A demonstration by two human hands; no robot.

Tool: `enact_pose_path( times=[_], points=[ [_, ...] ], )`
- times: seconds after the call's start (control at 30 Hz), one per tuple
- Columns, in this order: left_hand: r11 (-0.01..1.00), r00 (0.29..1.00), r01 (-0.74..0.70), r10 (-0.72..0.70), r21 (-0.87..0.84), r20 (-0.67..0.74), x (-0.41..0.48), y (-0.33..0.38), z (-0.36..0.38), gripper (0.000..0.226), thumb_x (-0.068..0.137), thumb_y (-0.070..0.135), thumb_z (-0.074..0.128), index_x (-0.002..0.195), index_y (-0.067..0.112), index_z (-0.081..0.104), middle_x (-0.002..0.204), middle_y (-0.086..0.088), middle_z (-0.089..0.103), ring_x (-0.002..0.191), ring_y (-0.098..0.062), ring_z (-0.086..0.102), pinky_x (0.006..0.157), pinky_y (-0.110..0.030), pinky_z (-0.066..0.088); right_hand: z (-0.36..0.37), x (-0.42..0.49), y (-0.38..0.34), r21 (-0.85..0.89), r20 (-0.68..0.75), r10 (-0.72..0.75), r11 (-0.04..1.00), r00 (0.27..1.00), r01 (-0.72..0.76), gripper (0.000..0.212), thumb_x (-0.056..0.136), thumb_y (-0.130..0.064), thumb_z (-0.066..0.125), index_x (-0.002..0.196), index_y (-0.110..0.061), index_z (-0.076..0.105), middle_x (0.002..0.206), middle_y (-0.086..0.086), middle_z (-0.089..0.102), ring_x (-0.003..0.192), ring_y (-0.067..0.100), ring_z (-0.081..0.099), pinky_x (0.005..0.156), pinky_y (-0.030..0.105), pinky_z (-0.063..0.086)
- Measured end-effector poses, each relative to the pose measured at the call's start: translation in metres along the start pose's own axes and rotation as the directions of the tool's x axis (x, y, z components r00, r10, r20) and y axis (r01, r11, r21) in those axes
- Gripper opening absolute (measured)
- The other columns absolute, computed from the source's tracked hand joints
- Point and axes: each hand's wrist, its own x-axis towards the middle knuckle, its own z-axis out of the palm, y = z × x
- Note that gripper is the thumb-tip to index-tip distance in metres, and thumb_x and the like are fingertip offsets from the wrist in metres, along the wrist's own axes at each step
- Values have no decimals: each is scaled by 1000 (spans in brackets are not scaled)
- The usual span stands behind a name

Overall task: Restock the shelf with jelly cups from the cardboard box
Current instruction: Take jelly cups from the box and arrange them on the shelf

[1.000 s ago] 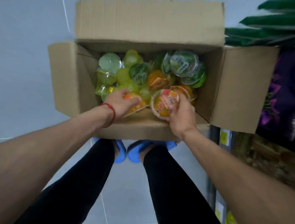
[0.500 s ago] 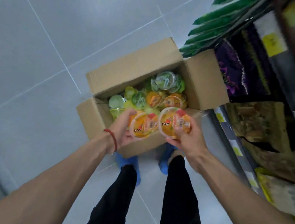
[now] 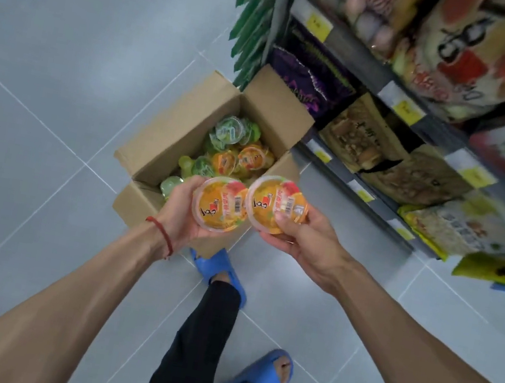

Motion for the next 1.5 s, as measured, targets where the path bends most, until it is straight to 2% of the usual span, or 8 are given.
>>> enact_pose_path(
  times=[0.3,0.53,0.67,0.77,0.97,1.1,1.33,1.5],
  points=[
    [988,989,-133,127,78,76,-100,-36,75,58,87,66,50,122,21,64,115,-7,72,107,-26,69,93,-48,54,-51,-125,17,49,16,-156,987,988,155,44,97,1,62,139,-7,50,127,20,68,109,36,72,93,46,60],
    [952,947,-262,222,160,231,-192,-57,130,54,79,0,56,132,12,54,130,-19,61,105,-29,64,81,-36,52,-89,-237,9,-2,16,-307,952,952,307,66,87,2,75,142,-13,41,129,22,64,101,38,75,83,46,63],
    [907,919,-360,305,216,250,-244,-54,160,51,81,9,64,131,8,49,107,-15,69,84,-26,66,66,-30,50,-97,-297,-12,19,51,-347,938,937,346,49,91,-4,71,136,-4,52,111,20,73,93,33,76,78,38,63],
    [887,884,-432,379,164,274,-274,-47,178,55,85,16,66,134,10,42,115,-19,65,82,-29,70,69,-36,58,-95,-337,-29,51,55,-396,918,917,394,35,94,-8,67,125,5,61,100,19,74,85,29,75,71,32,64],
    [846,811,-527,470,83,349,-336,-11,208,40,90,18,61,128,18,49,123,-16,65,103,-32,69,81,-43,59,-78,-403,-64,100,60,-475,878,878,468,36,97,-8,63,128,9,57,89,20,76,78,28,77,67,31,65],
    [847,807,-527,473,69,354,-369,27,223,34,95,25,58,128,15,55,122,-15,67,111,-32,66,80,-42,60,-62,-433,-93,169,16,-534,835,846,524,43,99,-18,63,137,-10,46,97,16,77,82,35,76,66,36,65],
    [751,721,-643,527,151,450,-398,109,241,36,98,31,55,130,20,44,128,-15,61,110,-36,64,96,-57,49,-17,-462,-160,98,-141,-636,753,758,650,24,103,-34,56,111,-14,67,90,7,74,89,22,68,81,36,55],
    [662,634,-725,532,192,561,-417,176,252,27,100,35,53,125,26,50,118,-12,67,95,-30,69,67,-36,60,18,-463,-210,88,-180,-695,693,696,715,24,100,-31,61,110,-10,66,86,12,73,79,25,69,72,35,56]
  ],
)
